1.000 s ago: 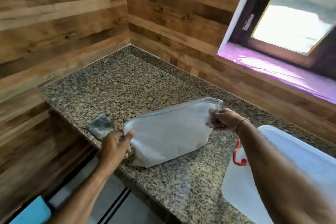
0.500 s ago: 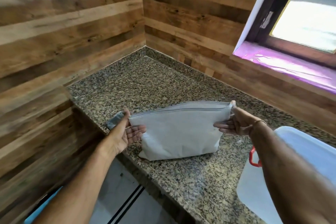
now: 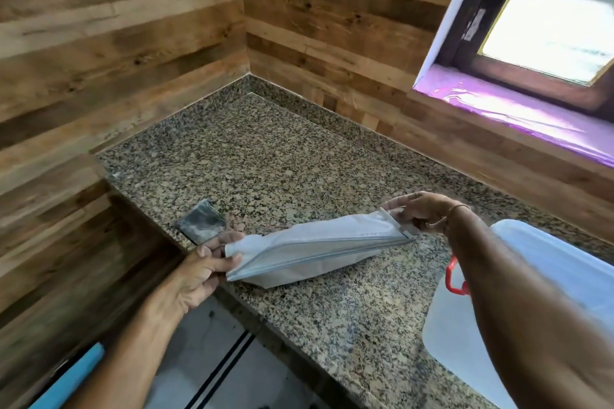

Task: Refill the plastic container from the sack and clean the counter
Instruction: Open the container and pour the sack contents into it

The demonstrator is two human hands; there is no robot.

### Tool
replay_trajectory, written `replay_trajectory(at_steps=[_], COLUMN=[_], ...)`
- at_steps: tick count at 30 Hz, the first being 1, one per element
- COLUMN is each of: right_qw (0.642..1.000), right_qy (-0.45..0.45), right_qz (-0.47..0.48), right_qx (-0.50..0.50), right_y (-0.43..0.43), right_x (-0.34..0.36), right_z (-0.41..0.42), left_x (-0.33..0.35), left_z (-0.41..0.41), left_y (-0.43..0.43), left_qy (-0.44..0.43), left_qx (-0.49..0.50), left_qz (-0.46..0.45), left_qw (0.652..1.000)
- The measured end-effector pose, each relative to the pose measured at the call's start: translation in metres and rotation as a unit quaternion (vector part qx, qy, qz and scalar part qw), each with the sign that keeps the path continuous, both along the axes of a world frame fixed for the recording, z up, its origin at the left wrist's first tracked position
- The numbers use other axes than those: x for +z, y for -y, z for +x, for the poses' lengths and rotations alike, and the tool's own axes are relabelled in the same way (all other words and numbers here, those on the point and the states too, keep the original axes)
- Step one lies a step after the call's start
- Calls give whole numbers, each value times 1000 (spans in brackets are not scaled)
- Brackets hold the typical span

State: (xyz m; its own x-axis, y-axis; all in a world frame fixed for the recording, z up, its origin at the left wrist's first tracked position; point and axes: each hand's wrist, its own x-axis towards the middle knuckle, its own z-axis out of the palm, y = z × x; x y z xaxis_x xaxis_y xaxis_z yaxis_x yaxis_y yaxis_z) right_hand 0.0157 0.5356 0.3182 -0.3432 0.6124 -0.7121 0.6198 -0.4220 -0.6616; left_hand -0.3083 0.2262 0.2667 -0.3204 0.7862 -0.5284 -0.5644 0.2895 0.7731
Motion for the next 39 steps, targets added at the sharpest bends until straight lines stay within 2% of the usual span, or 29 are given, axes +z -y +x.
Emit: replay_trajectory(at_steps=[3, 8, 11, 13, 16, 20, 23, 27, 31, 39], right_qw=[1000, 980, 975, 983, 994, 997, 994, 986, 976, 984], right_qy=[-10, -61, -60, -35, -12, 62, 101, 129, 162, 125], right_qz=[30, 120, 138, 128, 67, 11, -41, -92, -113, -112], right_qx=[-5, -146, -165, -129, -80, -54, -4, 46, 90, 57], right_y=[0, 15, 26, 26, 14, 7, 0, -9, -8, 10], right_x=[1, -12, -21, -14, -8, -1, 2, -6, -26, -91], right_z=[2, -17, -29, -28, -18, -19, -36, -48, -53, -52], left_x=[-1, -1, -8, -9, -7, 2, -4, -21, -37, -56], left_z=[-5, -21, -16, -17, -25, -34, -39, -37, -36, -36], left_y=[-1, -28, -26, -19, -23, -50, -57, -60, -69, -78], left_qy=[-5, -11, 29, 90, 127, 44, 28, 50, 74, 143], left_qx=[-2, 43, 24, -18, -57, -161, -216, -253, -243, -241], left_qz=[21, 83, 68, 60, 16, -79, -117, -127, -130, -148], left_qw=[1000, 996, 997, 994, 990, 983, 969, 958, 958, 948])
